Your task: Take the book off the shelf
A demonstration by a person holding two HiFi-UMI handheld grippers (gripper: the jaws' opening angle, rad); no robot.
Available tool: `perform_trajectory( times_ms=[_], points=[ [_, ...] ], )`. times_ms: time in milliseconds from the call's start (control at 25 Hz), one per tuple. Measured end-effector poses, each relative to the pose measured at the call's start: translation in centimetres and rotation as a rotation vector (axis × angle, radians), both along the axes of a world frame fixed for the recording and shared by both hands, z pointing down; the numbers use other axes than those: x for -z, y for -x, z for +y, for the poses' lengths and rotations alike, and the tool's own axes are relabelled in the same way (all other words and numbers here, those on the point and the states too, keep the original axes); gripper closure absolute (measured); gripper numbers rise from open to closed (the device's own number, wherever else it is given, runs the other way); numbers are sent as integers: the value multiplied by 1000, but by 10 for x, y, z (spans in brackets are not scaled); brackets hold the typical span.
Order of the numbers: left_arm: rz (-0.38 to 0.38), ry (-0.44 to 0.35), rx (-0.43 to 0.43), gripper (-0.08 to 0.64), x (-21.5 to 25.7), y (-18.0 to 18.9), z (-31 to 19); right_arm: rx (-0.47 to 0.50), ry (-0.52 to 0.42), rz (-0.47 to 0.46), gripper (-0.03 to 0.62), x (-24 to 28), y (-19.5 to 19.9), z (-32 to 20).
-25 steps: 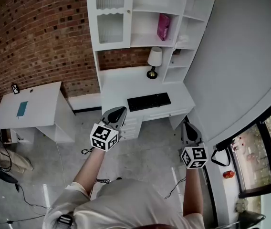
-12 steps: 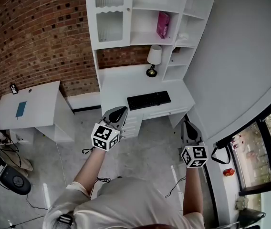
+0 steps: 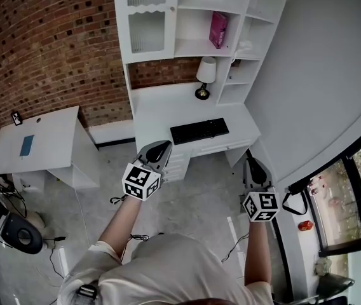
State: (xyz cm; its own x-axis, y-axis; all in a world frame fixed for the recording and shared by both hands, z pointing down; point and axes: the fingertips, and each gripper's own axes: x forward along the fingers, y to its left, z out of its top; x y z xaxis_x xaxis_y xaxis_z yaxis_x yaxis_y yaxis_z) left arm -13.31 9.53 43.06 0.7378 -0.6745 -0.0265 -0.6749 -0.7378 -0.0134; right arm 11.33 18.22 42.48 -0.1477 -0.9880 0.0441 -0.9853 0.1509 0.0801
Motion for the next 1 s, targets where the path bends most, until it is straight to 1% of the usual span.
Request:
perform_trajectory(
  times_ms=[200, 400, 720, 1000],
  points=[
    [10, 9, -13, 566, -3, 8, -2, -12, 14, -2, 501, -2, 7, -2],
    [22, 17, -32, 566, -5, 19, -5, -25, 17, 3, 464, -2, 18, -3],
    [22, 22, -64, 566, -12, 36, -10, -52, 22, 6, 457, -6, 34, -5],
    [26, 39, -70, 566, -18, 49, -18, -71, 30, -1, 454, -10, 46, -8]
  ],
)
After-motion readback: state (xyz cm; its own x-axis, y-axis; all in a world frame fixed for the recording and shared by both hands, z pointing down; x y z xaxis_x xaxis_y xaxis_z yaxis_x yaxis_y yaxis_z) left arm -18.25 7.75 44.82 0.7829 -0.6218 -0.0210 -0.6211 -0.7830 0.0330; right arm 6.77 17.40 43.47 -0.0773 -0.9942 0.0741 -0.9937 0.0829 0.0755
